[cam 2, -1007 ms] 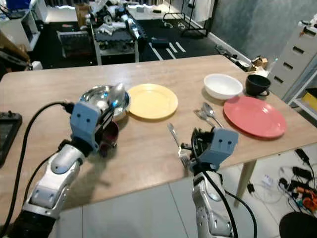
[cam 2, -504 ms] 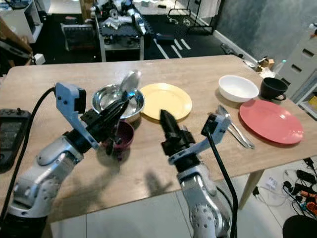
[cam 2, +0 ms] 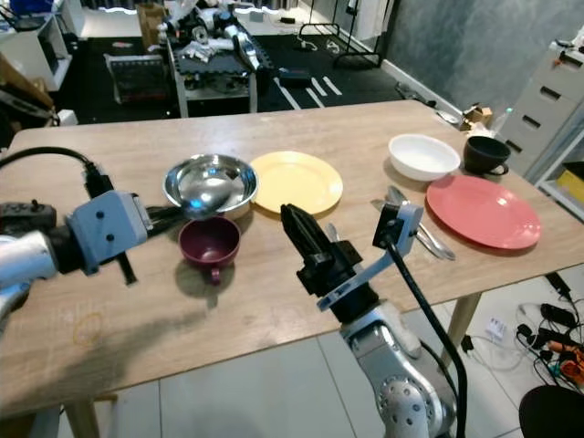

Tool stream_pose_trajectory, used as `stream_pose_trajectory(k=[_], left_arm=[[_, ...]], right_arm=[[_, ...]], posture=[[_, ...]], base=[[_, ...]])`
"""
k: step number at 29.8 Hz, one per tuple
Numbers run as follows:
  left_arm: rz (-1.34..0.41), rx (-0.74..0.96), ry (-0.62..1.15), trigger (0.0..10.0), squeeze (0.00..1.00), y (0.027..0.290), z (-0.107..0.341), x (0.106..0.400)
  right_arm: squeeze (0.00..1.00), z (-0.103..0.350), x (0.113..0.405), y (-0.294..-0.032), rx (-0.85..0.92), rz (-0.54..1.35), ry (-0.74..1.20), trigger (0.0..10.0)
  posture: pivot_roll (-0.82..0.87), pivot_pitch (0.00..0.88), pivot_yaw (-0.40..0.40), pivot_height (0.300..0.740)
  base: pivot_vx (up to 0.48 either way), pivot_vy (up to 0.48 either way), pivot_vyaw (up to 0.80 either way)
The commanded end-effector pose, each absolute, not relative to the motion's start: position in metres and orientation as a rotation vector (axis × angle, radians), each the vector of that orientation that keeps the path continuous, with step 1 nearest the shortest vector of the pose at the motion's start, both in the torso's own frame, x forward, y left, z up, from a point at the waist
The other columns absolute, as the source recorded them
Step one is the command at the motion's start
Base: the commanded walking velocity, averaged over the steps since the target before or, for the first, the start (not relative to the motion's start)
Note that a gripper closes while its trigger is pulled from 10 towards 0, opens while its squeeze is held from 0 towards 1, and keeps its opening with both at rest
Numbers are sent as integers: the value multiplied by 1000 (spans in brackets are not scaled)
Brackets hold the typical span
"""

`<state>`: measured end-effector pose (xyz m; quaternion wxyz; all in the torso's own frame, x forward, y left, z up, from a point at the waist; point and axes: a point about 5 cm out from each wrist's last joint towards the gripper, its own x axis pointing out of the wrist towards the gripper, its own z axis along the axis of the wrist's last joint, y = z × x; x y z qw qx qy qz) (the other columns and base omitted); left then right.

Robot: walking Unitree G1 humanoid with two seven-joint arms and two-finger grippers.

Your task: Setting the table

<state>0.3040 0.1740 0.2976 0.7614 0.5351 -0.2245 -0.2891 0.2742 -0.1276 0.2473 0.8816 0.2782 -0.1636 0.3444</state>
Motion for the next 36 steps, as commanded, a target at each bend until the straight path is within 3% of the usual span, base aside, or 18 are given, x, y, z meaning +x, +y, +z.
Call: stream_pose_trajectory(k=[1,5,8,9,13,19,25,31,36], left_arm=[[-588,1360,-554,10000,0,179,298,305],[-561,1557,-651,10000,0,187,296,306],[-559,1587,-704,10000,0,186,295,306],[-554,1614,-831,10000,0,178,290,307],[-547,1600,-931,10000,0,169,288,308],[-594,1517,-1077,10000,0,147,287,306],[-663,1491,-1126,10000,0,145,279,306],[-704,1466,-1132,10000,0,145,273,303],[-721,1455,-1149,10000,0,145,272,302]], right_arm=[[0,246,273,-129,585,743,-321,10000],[0,246,272,-125,540,787,-307,10000],[0,247,272,-124,523,800,-303,10000],[0,246,273,-119,488,814,-282,10000],[0,245,275,-115,458,818,-269,10000],[0,248,279,-104,143,777,-321,10000],[0,260,279,-107,67,759,-413,10000],[0,266,280,-110,81,757,-455,10000],[0,261,274,-105,212,886,-413,10000]], posture=[[116,151,41,740],[116,151,41,740],[111,150,33,740],[112,149,29,740],[106,148,26,740],[96,144,27,740],[99,141,35,740],[104,138,40,740],[104,136,41,740]], base=[[0,0,0],[0,0,0],[0,0,0],[0,0,0],[0,0,0],[0,0,0],[0,0,0],[0,0,0],[0,0,0]])
